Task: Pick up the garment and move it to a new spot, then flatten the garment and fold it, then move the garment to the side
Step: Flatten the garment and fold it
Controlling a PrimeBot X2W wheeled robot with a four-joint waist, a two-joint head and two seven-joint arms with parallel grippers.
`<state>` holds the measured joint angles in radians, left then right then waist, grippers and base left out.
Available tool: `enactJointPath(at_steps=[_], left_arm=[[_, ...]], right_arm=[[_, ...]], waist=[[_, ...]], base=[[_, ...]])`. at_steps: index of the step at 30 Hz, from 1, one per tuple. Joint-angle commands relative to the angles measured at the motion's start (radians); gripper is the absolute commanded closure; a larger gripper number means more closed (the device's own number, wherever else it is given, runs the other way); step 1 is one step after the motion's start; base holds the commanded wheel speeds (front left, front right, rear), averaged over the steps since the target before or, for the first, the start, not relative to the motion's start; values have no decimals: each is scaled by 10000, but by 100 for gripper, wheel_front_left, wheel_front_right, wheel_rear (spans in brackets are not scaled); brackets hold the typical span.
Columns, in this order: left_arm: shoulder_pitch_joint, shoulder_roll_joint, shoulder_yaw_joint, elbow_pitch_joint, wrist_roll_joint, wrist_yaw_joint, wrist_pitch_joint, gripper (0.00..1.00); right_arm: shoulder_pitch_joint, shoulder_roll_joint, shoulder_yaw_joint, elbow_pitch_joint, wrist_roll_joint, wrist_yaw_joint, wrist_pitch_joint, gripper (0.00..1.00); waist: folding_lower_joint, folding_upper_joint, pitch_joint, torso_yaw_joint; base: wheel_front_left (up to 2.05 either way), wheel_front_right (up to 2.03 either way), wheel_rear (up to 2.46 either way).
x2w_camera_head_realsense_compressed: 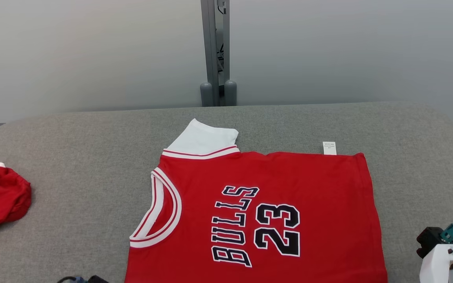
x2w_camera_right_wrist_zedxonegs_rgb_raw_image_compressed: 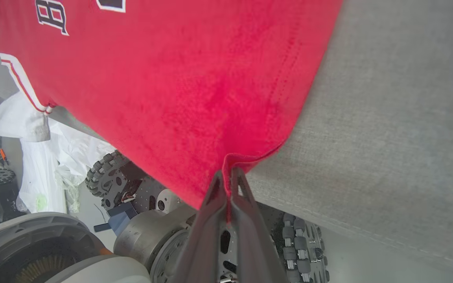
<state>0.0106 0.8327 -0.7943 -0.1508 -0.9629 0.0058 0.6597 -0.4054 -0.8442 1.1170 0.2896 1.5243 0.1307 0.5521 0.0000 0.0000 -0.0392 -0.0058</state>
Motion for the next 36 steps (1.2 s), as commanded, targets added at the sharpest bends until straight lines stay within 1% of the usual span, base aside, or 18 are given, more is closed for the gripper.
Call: enactJointPath(at_steps=[1, 3, 6, 9, 15, 20, 26, 32, 36], left_arm=[[-206, 27, 202, -41, -240, 57, -48, 100], [-331, 127, 488, -115, -493, 54, -129, 100], [-524, 105, 912, -184, -877, 58, -280, 100], [-793, -62, 1301, -238, -1275, 54, -463, 100], [-1233, -487, 1791, -60, -1707, 20, -825, 100], [-1548, -837, 2085, 328, -1662, 181, -1279, 100], [-1894, -1368, 2300, 906, -1575, 282, -1862, 100], [-2274, -1714, 2375, 1555, -1248, 297, -2367, 100], [-2455, -1817, 2357, 1914, -1079, 252, -2564, 100]], right_arm=[[-34, 35, -91, -7, 93, 0, -137, 100], [-111, 86, -207, 11, 115, 1, -222, 100], [-189, 141, -385, 35, 240, 1, -357, 100], [-318, 283, -596, 60, 364, 1, -538, 100], [-517, 569, -878, 220, 358, 1, -952, 100], [-635, 909, -1113, 382, 351, 1, -1454, 100], [-813, 1213, -1302, 664, 353, 1, -1773, 100], [-971, 1461, -1525, 953, 357, 1, -2182, 100], [-984, 1587, -1581, 1056, 267, 1, -2384, 100]], waist=[[0, 0, 20, -4], [0, 0, 54, -21], [0, 0, 106, -40], [0, 0, 159, -71], [0, 0, 278, -172], [0, 0, 387, -290], [0, 0, 505, -385], [0, 0, 671, -422], [0, 0, 757, -429]], base=[[0, 0, 0], [0, 0, 0], [0, 0, 0], [0, 0, 0], [0, 0, 0], [0, 0, 0], [0, 0, 0], [0, 0, 0], [0, 0, 0]])
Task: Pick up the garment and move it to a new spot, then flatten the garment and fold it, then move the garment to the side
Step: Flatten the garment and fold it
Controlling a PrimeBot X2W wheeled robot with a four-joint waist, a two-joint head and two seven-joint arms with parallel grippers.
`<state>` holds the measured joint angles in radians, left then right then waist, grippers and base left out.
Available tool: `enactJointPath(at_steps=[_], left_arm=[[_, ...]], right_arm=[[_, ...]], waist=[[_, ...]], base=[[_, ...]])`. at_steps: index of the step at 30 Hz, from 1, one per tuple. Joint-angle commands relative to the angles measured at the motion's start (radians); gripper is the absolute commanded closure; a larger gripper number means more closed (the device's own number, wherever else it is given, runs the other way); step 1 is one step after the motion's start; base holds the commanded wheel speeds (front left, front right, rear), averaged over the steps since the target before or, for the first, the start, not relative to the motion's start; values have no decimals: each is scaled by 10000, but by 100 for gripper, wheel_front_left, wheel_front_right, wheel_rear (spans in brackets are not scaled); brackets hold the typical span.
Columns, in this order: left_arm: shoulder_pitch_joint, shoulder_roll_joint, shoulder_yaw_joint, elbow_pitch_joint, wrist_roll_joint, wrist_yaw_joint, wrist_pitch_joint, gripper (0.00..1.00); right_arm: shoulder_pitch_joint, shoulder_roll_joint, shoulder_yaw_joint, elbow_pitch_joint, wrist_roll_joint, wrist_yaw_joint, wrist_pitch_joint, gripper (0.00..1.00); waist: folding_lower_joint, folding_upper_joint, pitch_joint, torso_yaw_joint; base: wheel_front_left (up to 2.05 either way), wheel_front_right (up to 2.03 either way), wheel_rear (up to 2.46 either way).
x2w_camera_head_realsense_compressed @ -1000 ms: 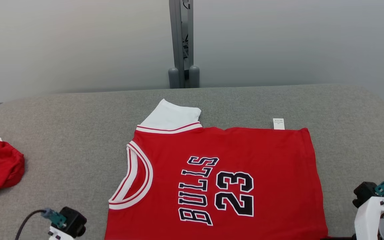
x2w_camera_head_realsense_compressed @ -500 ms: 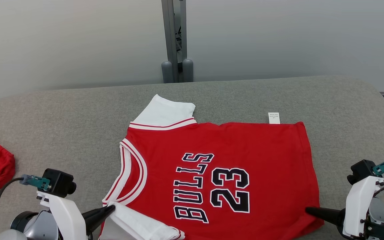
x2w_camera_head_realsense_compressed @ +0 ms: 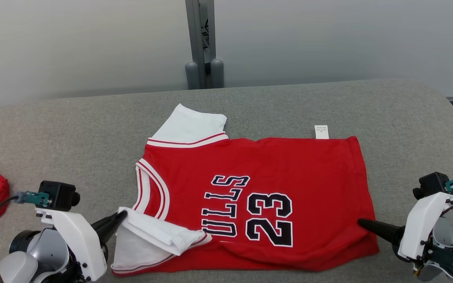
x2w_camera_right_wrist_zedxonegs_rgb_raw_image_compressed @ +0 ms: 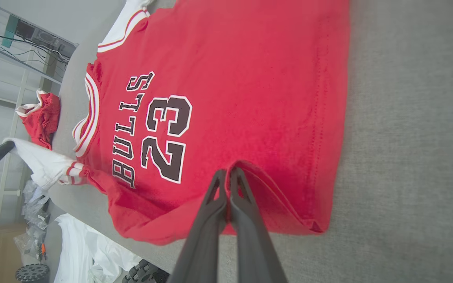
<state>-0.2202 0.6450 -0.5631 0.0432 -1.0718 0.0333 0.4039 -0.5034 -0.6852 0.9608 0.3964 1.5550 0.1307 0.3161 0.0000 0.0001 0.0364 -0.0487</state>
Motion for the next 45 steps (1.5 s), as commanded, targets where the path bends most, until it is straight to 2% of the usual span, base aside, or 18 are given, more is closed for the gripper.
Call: enactJointPath(at_steps=[1, 4, 19, 32, 33, 34, 35, 37, 38, 45], left_arm=[[-219, 5, 51, 89, 66, -14, -101, 100], [-342, -199, 41, 500, 267, 36, -384, 100], [-922, -778, -287, 1935, 791, -419, -1079, 100], [-1518, -1158, -221, 2763, 1194, -458, -1939, 100], [-1549, -1181, -268, 2831, 1214, -466, -1878, 100], [-1580, -1207, -310, 2920, 1205, -444, -1775, 100], [-1626, -1212, -370, 2975, 1246, -427, -1715, 100], [-1724, -1213, -399, 3116, 1353, -286, -1738, 9], [-1712, -1235, -416, 3197, 1376, -219, -1729, 0], [-1851, -1316, -509, 3553, 1678, -38, -1966, 0]], right_arm=[[-24, 46, -25, 30, -56, 1, -75, 100], [-130, 122, -29, 207, -211, 1, -289, 100], [-409, 498, -126, 904, -523, 1, -1116, 100], [-639, 741, -42, 1296, -637, 1, -1496, 99], [-670, 767, -71, 1389, -621, 1, -1554, 55], [-692, 824, -94, 1509, -547, 1, -1542, 0], [-714, 886, -116, 1600, -485, 1, -1494, 0], [-821, 1007, -155, 1674, -404, 3, -1455, 0], [-868, 1033, -180, 1704, -388, 3, -1496, 0], [-942, 1038, -289, 1968, -551, 1, -1972, 0]], waist=[[0, -1, 29, -1], [0, -1, 96, -8], [0, -1, 400, -65], [0, -1, 775, -43], [0, -1, 811, -44], [0, -1, 840, -43], [0, -1, 867, -40], [0, -1, 916, -34], [0, -1, 934, -32], [0, -1, 881, -7]], base=[[0, 0, 0], [0, 0, 0], [0, 0, 0], [0, 0, 0], [0, 0, 0], [0, 0, 0], [0, 0, 0], [0, 0, 0], [0, 0, 0], [0, 0, 0]])
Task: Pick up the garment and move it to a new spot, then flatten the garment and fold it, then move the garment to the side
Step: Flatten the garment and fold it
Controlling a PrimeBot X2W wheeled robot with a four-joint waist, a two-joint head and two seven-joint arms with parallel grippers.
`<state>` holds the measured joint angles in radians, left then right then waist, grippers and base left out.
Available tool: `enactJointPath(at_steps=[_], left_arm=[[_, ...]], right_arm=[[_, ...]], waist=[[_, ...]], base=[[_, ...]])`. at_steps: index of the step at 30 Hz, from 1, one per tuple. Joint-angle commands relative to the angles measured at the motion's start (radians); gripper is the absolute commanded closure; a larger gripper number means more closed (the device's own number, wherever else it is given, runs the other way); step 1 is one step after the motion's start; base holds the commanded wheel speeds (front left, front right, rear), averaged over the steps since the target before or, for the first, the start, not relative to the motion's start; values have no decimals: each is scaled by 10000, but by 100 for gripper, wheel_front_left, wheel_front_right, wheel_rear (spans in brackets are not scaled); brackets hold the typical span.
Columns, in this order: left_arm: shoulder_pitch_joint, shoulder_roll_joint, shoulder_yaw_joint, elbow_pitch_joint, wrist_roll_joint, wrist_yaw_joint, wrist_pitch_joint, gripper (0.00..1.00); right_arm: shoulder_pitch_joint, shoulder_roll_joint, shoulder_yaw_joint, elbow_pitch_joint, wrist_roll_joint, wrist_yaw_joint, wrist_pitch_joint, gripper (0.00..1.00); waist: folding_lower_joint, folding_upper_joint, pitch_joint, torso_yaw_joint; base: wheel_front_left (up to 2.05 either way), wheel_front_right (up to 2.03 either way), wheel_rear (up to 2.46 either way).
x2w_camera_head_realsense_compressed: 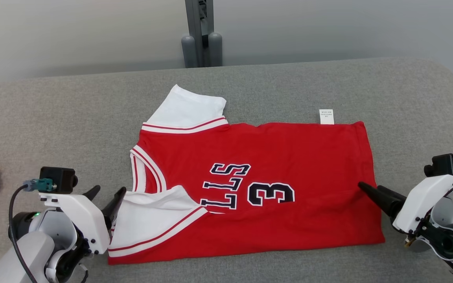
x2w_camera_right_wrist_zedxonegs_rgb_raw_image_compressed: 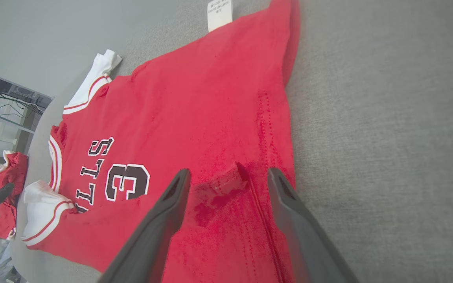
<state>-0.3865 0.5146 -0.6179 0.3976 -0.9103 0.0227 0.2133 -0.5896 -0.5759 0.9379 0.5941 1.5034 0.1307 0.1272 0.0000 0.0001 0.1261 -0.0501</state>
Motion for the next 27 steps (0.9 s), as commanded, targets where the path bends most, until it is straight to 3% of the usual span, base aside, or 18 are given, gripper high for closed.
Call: enactJointPath(at_steps=[1, 11, 16, 21, 24, 27], left_arm=[[-200, -21, 66, 69, 106, 93, -167, 0], [-156, -277, 551, 323, 664, 607, -2408, 0], [293, -590, 776, 280, 780, 759, -3736, 0], [1102, -1086, 1313, 124, 1204, 884, -4734, 0], [1574, -1470, 2121, -476, 2233, 1011, -4771, 0], [2422, -2127, 3110, -1118, 3260, 821, -4769, 0]], right_arm=[[-99, -93, -61, 48, -120, 1, -212, 0], [-191, -247, 167, 410, -2034, 1, -3215, 0], [132, -23, -298, 886, -3110, 1, -3926, 0], [1332, 789, -3411, 403, -5772, 1, -3931, 0], [2235, 1410, -4937, -126, -6948, 3, -3935, 0], [3225, 2076, -5980, -502, -7877, 3, -3937, 0]], waist=[[0, -1, -51, 19], [0, -1, -634, 37], [0, -1, -982, 38], [0, -1, -1218, -60], [0, -1, -1249, -80], [0, -1, -1245, -81]], base=[[0, 0, 0], [0, 0, 0], [0, 0, 0], [0, 0, 0], [0, 0, 0], [0, 0, 0]])
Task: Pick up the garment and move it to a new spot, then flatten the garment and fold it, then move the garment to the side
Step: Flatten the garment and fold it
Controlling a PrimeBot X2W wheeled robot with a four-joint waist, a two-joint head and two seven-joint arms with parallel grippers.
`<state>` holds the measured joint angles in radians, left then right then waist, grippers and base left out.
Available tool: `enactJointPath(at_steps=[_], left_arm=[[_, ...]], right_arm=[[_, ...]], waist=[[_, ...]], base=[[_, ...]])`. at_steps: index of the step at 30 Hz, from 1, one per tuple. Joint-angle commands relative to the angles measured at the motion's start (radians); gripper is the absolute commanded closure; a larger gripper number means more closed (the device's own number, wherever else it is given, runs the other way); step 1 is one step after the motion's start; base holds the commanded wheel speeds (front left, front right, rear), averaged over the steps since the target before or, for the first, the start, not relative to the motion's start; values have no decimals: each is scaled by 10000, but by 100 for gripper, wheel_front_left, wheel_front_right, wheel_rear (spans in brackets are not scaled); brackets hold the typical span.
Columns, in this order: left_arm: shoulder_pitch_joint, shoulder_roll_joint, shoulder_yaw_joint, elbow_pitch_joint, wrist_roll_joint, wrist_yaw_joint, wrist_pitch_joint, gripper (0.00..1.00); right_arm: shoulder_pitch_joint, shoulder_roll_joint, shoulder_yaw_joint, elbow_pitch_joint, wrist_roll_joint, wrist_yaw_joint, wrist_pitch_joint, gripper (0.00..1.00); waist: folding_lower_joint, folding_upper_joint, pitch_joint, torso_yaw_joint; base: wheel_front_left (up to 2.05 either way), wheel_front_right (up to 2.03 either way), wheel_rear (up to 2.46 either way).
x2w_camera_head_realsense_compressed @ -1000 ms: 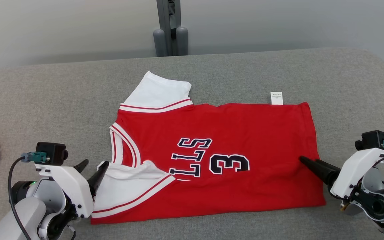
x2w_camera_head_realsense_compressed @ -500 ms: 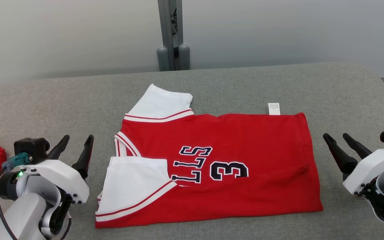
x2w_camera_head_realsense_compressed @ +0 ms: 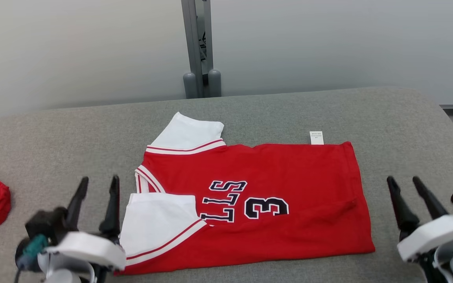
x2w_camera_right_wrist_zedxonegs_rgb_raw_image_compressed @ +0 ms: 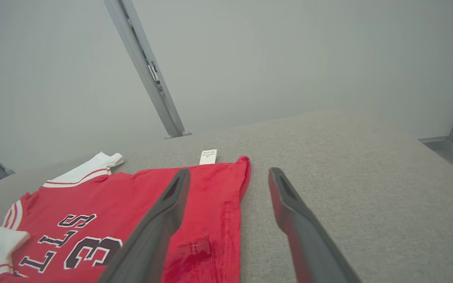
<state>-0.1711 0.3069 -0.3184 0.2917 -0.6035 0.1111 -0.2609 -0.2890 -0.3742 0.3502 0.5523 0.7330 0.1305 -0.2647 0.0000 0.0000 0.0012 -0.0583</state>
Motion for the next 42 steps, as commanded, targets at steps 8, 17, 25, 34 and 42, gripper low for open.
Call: enactJointPath(at_steps=[8, 17, 25, 34, 42], left_arm=[[1779, -1672, 1944, -349, 2412, -919, -27, 0], [2105, -2285, 2554, 755, 3435, -1477, -28, 0], [1728, -2449, 2801, 2311, 3536, -1557, -29, 0], [1050, -2532, 2533, 4066, 2866, -1984, -29, 0], [458, -2560, 1990, 5335, 2645, -2101, 29, 0]], right_arm=[[1481, 1195, -1353, -407, -1860, 5, -19, 0], [1818, 1767, -1726, 84, -2276, 5, -20, 0], [1593, 2022, -1456, 1212, -1758, 5, -20, 0], [1176, 2020, -937, 1925, -1034, 5, -20, 0], [823, 2020, -478, 2315, -588, 5, -20, 0]], waist=[[0, 0, 45, 27], [0, 0, 42, 112], [0, 0, 89, 105], [0, 0, 271, 65], [0, 0, 406, 88]], base=[[0, 0, 0], [0, 0, 0], [0, 0, 0], [0, 0, 0], [0, 0, 0]])
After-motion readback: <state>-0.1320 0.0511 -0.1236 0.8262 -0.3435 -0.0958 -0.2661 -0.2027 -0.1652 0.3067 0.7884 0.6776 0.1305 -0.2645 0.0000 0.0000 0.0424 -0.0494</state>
